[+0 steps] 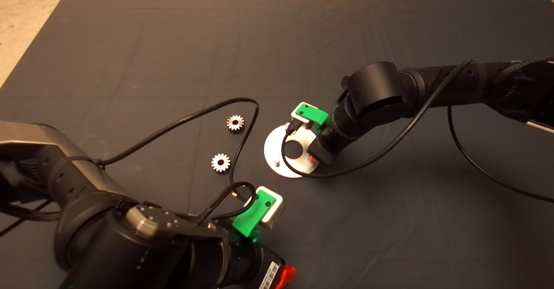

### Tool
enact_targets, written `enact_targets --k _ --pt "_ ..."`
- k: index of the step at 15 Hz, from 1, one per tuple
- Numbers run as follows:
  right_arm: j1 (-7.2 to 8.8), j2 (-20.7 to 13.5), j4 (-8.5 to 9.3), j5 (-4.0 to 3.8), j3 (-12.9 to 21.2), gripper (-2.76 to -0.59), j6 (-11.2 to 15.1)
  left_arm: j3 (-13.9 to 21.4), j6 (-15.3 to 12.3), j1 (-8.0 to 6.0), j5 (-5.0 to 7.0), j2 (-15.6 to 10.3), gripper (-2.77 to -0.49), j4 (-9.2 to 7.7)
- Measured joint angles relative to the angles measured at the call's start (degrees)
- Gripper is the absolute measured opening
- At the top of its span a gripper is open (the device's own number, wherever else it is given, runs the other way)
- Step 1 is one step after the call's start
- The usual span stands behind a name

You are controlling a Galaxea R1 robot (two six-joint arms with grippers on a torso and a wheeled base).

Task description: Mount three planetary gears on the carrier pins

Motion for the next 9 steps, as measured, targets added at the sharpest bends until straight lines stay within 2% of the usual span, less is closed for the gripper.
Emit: enact_targets --k 9 --pt "-0.96 0.0 -0.02 0.00 0.0 -2.45 0.0 0.0 0.0 0.00 0.00 0.0 -1.04 0.02"
